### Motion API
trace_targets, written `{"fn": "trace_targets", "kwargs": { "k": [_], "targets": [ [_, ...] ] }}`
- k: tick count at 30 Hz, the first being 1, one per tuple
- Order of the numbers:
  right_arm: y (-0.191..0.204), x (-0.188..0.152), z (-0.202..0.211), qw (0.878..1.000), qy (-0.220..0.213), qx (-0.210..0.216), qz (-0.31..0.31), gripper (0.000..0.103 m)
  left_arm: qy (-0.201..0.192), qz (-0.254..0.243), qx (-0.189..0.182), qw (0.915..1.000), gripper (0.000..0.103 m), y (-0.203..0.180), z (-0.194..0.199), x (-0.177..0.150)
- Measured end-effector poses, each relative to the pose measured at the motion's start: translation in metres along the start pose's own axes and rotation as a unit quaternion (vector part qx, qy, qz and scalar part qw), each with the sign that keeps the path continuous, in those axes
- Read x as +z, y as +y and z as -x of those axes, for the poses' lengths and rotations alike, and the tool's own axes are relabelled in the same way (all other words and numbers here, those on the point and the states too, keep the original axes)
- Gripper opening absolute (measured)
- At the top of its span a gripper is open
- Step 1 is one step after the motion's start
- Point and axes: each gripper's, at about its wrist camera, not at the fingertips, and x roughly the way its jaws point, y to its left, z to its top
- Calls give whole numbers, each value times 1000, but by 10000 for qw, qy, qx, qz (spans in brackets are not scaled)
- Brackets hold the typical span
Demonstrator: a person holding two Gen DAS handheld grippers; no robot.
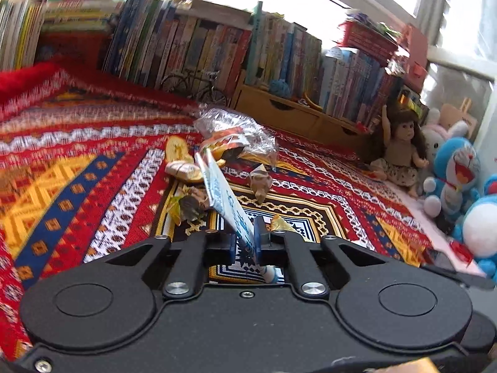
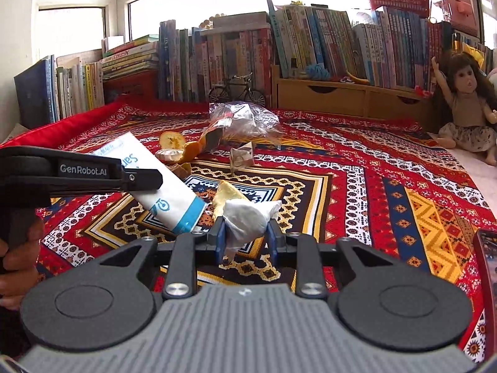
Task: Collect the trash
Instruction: 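Grasp the white Sanita tissue pack with the left tool while the right tool grasps the crumpled white tissue, then carry the tissue pack with the left tool while the right tool carries the tissue to the bin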
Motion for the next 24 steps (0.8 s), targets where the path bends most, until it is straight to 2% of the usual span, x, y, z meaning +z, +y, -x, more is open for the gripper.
{"fn": "trace_targets", "kwargs": {
  "k": [7, 14, 24],
  "targets": [
    [3, 1, 16, 9999, -80, 18, 59, 32, -94, -500, 99, 9987, 3, -15, 32, 0],
    [12, -3, 43, 9996, -147, 59, 236, 32, -119, -632, 89, 9979, 2, -19, 65, -5],
    [27, -17, 85, 9986, -66, 419, 325, 32, -55, -993, -192, 9949, 2, -26, 128, -32]
  ]
}}
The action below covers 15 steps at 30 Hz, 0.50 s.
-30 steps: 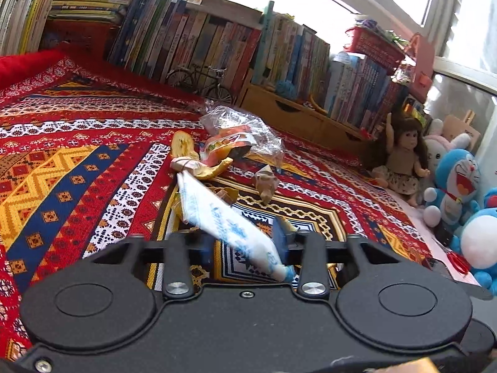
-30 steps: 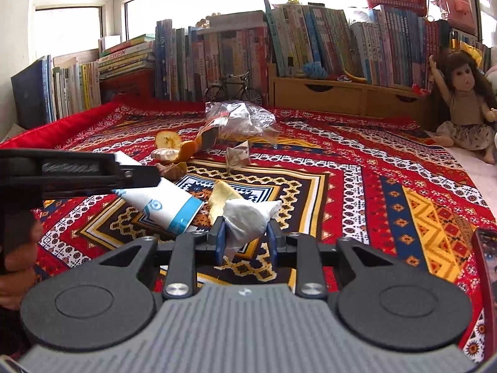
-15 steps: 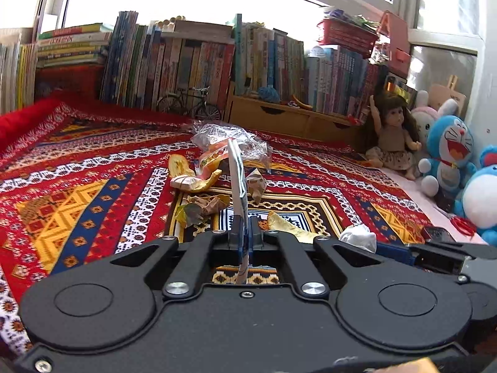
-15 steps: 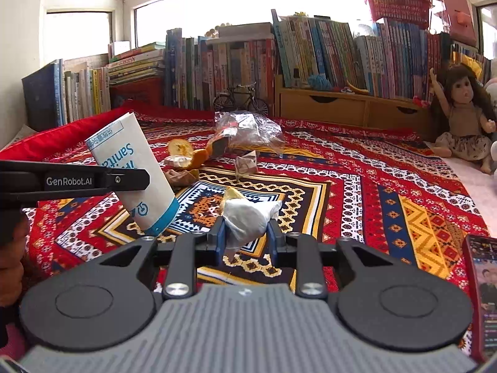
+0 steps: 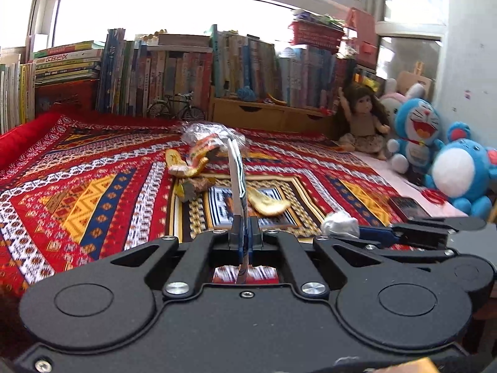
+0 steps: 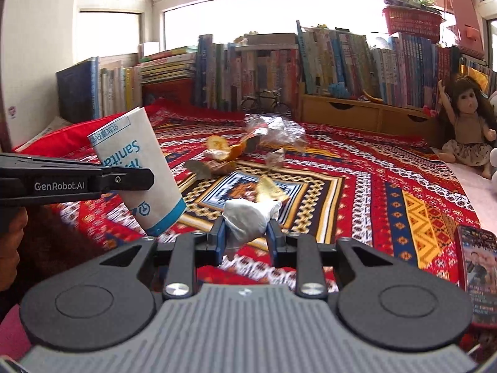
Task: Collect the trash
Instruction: 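Carry the tissue pack with the left tool while the right tool carries the tissue to the bin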
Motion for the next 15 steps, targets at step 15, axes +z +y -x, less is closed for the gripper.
{"fn": "trace_targets", "kwargs": {
  "k": [15],
  "targets": [
    [34, -80, 29, 9911, 1113, 714, 133, 32, 1465, -332, -267, 9883, 2, -3, 29, -107]
  ]
}}
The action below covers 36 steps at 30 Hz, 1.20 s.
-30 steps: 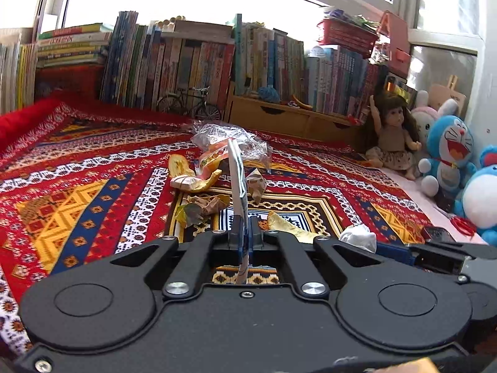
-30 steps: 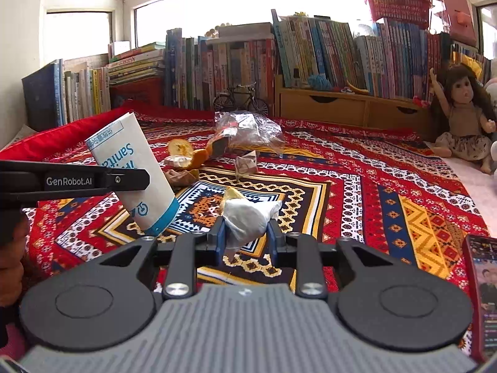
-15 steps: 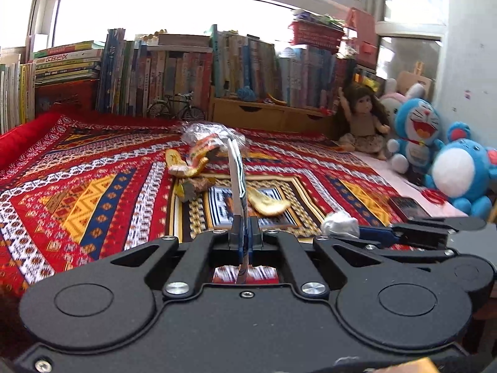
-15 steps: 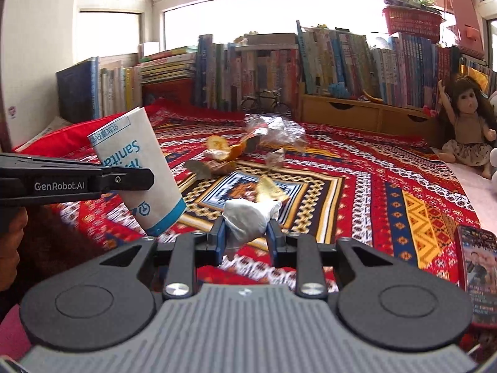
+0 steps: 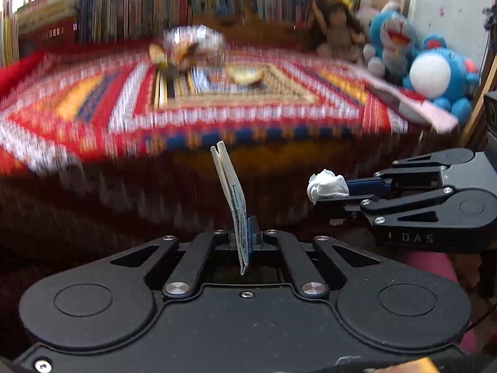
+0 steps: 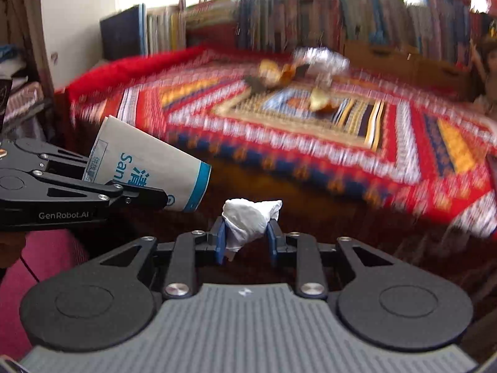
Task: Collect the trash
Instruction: 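Carry the tissue pack with the left tool while the right tool carries the tissue to the bin, then open both tools over the bin to drop the tissue pack and tissue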
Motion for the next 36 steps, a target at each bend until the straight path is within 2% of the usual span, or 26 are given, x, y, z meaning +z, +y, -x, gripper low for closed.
{"fn": "trace_targets", "kwargs": {
  "k": [8, 14, 16, 18, 27, 32, 34, 35, 36],
  "targets": [
    [7, -49, -40, 9937, 1049, 336, -196, 31, 1191, 318, -94, 9923, 2, 19, -60, -47],
    [9, -85, -76, 9815, 1791, 566, -373, 31, 2163, 546, -166, 9746, 2, 32, -108, -79],
    [9, -98, -87, 9762, 2004, 664, -502, 31, 2506, 618, -172, 9660, 2, 35, -124, -90],
    [10, -109, -98, 9707, 2199, 761, -608, 31, 2711, 690, -229, 9598, 3, 39, -135, -99],
    [17, -149, -137, 9537, 2762, 900, -781, 32, 3226, 947, -135, 9417, 3, 45, -170, -135],
    [24, -165, -159, 9488, 2896, 945, -841, 35, 3298, 987, -120, 9388, 7, 50, -179, -141],
    [24, -169, -161, 9518, 2807, 913, -830, 45, 3297, 947, -100, 9393, 9, 52, -182, -141],
    [24, -169, -163, 9514, 2818, 915, -839, 55, 3292, 919, -78, 9397, 9, 52, -182, -140],
    [24, -169, -166, 9434, 3045, 1013, -840, 60, 3284, 888, -59, 9403, 10, 52, -183, -140]
  ]
}}
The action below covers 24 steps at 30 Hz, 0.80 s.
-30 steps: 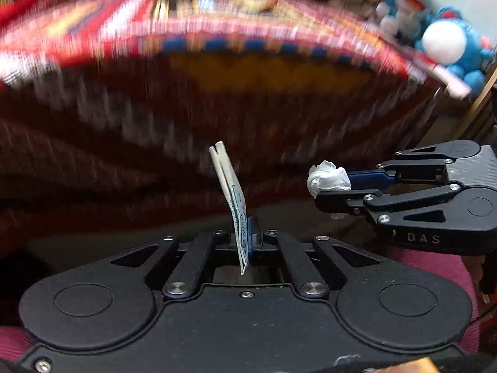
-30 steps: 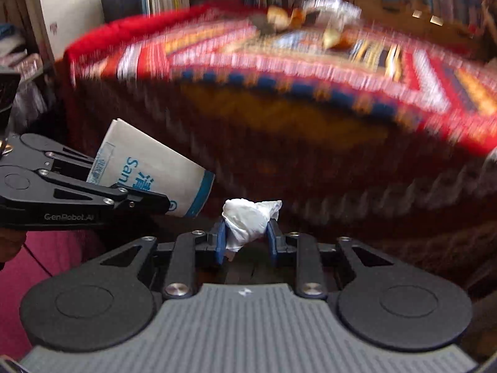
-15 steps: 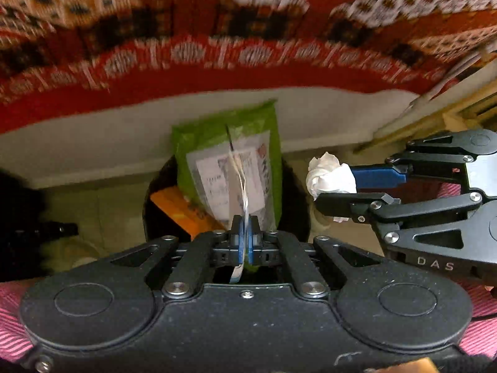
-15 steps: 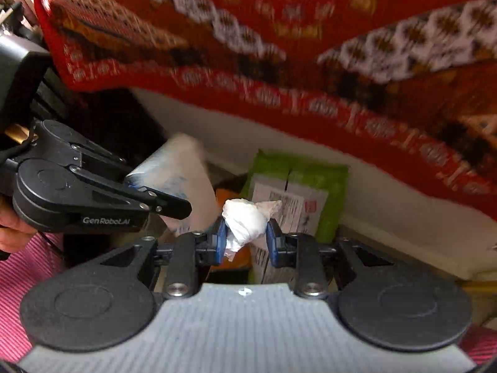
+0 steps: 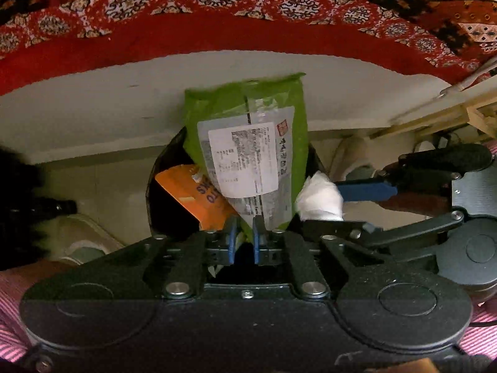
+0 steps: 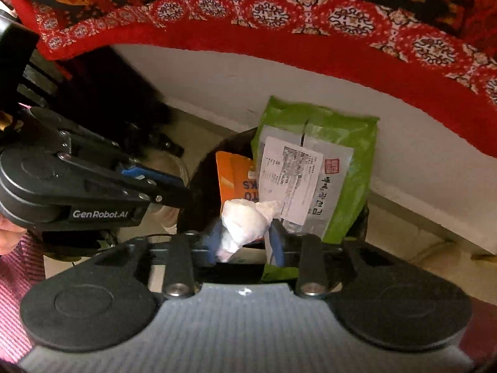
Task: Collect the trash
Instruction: 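Open both tools over the bin to drop the tissue pack and tissue, then move both tools back over the blanket toward the peels and wrappers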
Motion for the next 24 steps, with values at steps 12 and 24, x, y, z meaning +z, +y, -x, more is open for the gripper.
{"fn": "trace_targets", "kwargs": {
  "k": [12, 24],
  "targets": [
    [1, 10, 23, 9997, -194, -102, 57, 68, -411, -246, 240, 9986, 30, -10, 33, 6],
    [17, 30, 129, 9858, -1574, -304, 499, 71, -1698, -709, 283, 9825, 46, -33, 140, 9]
  ]
}}
